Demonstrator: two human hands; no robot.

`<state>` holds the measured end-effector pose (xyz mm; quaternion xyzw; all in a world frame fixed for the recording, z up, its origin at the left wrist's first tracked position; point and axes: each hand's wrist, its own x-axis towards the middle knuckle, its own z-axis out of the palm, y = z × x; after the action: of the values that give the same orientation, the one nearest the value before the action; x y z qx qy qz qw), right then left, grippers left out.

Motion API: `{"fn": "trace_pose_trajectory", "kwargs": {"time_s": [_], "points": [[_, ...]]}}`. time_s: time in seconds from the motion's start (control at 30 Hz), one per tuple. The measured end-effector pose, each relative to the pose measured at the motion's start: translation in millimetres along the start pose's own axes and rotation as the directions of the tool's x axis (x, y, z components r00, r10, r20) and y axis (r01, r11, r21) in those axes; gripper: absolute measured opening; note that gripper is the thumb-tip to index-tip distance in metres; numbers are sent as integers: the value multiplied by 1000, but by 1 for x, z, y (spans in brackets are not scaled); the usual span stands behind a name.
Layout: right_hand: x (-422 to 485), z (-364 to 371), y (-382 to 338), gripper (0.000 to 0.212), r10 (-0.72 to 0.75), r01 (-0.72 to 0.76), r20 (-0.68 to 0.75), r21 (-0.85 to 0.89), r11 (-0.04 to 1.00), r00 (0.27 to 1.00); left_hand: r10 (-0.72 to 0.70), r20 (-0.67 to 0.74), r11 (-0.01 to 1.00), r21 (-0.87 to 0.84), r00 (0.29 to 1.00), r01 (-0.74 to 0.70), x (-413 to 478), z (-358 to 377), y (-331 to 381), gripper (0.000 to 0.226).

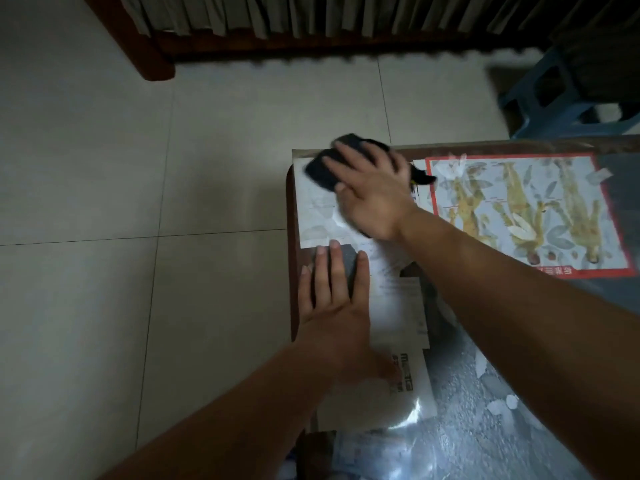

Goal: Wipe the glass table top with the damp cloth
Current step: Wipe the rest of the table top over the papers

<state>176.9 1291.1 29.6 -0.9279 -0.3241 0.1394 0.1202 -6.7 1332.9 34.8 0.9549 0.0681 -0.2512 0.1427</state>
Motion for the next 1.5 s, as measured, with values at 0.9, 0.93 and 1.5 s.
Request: {"fn": "trace_pose_trajectory", "kwargs": {"time_s": [0.9,0.93,1.5], "points": [[-151,33,8,56,-186,191,49,-112,975,981,55,-321,926,-338,945,-168,-12,3,-60,127],[-121,29,6,55,-188,190,24,-120,974,982,52,-336,924,-342,940,-173,-11,6,-62,132],[-141,41,-6,50,-189,187,-59,-31,982,980,68,-286,983,-144,956,-113,91,-49,-86,68]]}}
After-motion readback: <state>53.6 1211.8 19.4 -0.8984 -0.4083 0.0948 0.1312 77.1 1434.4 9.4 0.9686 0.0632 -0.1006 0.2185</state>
